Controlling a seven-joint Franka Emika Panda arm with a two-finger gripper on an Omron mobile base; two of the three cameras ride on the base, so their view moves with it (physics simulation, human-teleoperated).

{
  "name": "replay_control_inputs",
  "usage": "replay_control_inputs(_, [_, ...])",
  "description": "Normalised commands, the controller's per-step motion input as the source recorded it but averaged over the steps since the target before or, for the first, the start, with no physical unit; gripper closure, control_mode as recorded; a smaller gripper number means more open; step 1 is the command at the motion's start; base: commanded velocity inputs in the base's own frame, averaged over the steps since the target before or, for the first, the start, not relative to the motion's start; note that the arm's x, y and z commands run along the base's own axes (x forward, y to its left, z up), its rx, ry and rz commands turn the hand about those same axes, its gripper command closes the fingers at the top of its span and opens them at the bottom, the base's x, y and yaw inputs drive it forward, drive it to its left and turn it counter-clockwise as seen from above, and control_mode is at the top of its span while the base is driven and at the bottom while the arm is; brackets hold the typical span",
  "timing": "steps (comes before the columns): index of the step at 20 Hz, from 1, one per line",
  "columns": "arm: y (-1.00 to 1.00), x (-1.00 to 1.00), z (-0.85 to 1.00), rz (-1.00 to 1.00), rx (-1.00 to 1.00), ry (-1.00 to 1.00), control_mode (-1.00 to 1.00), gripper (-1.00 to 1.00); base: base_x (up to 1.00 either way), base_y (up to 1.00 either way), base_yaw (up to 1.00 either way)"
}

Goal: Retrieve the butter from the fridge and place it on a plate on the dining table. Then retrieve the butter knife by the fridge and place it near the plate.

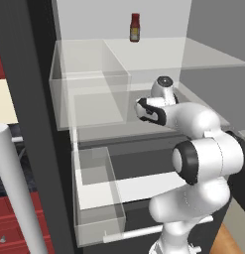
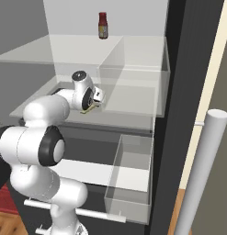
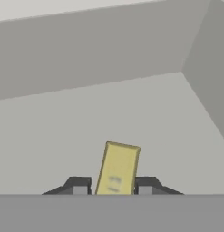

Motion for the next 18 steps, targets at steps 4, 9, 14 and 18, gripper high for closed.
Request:
replay_control_inputs(4, [0.00,-0.50,0.00,0.14,0.00,0.00,-1.00,1.00,0.00,0.00,0.00])
replay_control_inputs(9, [0.00,-0.75,0.13,0.06,0.00,0.03,-1.00,1.00,0.00,0.00,0.00])
replay_control_inputs(14, [0.00,-0.61,0.22,0.00,0.00,0.13,-1.00,1.00,0.00,0.00,0.00])
replay_control_inputs(18, [0.00,-0.46,0.23,0.00,0.00,0.20,-1.00,1.00,0.00,0.00,0.00])
